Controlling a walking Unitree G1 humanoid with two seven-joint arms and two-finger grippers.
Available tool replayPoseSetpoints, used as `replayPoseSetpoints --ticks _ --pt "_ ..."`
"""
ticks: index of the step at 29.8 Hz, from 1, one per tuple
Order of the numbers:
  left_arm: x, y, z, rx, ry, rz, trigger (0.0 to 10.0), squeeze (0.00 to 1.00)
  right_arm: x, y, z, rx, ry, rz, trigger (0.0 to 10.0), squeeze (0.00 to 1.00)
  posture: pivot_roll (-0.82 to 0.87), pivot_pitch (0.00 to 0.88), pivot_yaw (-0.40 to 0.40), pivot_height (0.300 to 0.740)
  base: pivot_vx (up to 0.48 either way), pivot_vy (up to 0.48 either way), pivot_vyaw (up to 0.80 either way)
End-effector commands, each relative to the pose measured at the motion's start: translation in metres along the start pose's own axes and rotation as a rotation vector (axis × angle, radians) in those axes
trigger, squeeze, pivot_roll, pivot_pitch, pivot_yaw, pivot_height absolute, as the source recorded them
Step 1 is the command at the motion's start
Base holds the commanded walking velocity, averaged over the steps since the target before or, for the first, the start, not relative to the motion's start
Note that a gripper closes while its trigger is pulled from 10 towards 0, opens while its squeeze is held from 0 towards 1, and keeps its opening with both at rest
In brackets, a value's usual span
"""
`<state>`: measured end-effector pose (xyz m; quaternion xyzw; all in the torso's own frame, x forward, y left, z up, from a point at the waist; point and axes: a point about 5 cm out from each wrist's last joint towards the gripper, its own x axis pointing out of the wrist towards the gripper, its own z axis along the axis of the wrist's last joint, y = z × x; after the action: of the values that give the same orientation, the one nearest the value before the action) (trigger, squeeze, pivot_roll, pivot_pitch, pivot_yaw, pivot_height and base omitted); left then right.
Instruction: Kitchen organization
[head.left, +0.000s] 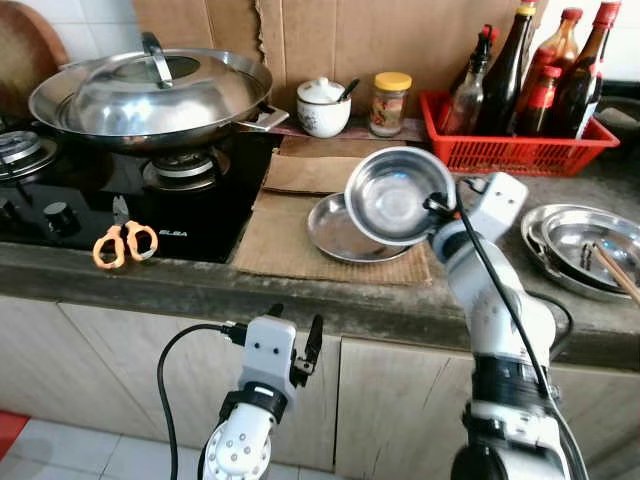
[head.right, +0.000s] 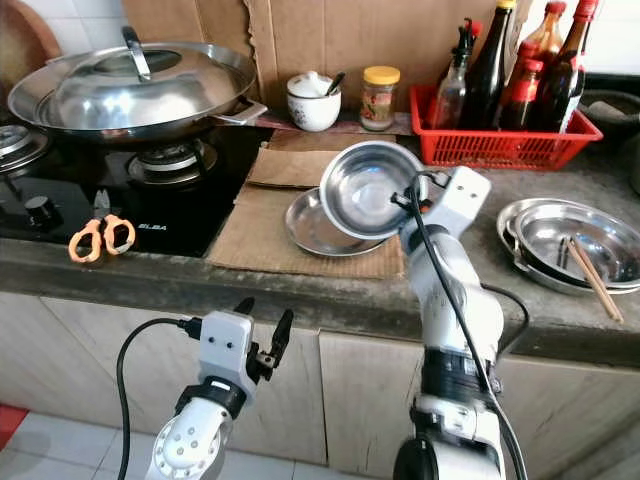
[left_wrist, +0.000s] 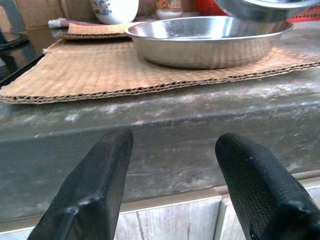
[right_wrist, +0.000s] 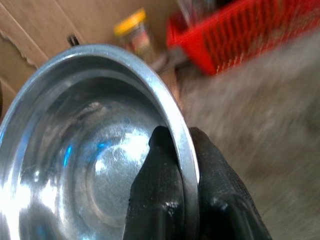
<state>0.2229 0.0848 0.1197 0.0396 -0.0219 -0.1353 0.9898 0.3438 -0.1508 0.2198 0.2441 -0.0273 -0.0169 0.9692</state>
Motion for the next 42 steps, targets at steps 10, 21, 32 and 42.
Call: replayPoseSetpoints --ticks 10,21,32,42 --pt "0.001 0.001 0.0 -0.001 -0.004 0.0 10.0 0.0 -0.043 0.032 0.0 -0.406 -0.275 0.147 0.0 0.0 0.04 0.045 -0.025 0.74 0.0 0.0 0.0" --pt "0.0 0.002 0.003 0.001 -0.019 -0.002 10.0 0.0 -0.054 0.043 0.002 -0.53 -0.395 0.192 0.0 0.0 0.04 0.046 -0.021 0.74 0.0 0.0 0.0" --pt "0.0 0.003 0.004 0.007 -0.034 0.009 10.0 0.0 -0.055 0.044 0.005 -0.699 -0.49 0.174 0.0 0.0 0.04 0.044 -0.02 0.74 0.0 0.0 0.0" --pt "-0.001 0.002 0.005 0.012 -0.04 0.003 10.0 0.0 -0.049 0.036 0.002 -0.686 -0.459 0.127 10.0 0.0 0.04 0.038 -0.022 0.74 0.0 0.0 0.0"
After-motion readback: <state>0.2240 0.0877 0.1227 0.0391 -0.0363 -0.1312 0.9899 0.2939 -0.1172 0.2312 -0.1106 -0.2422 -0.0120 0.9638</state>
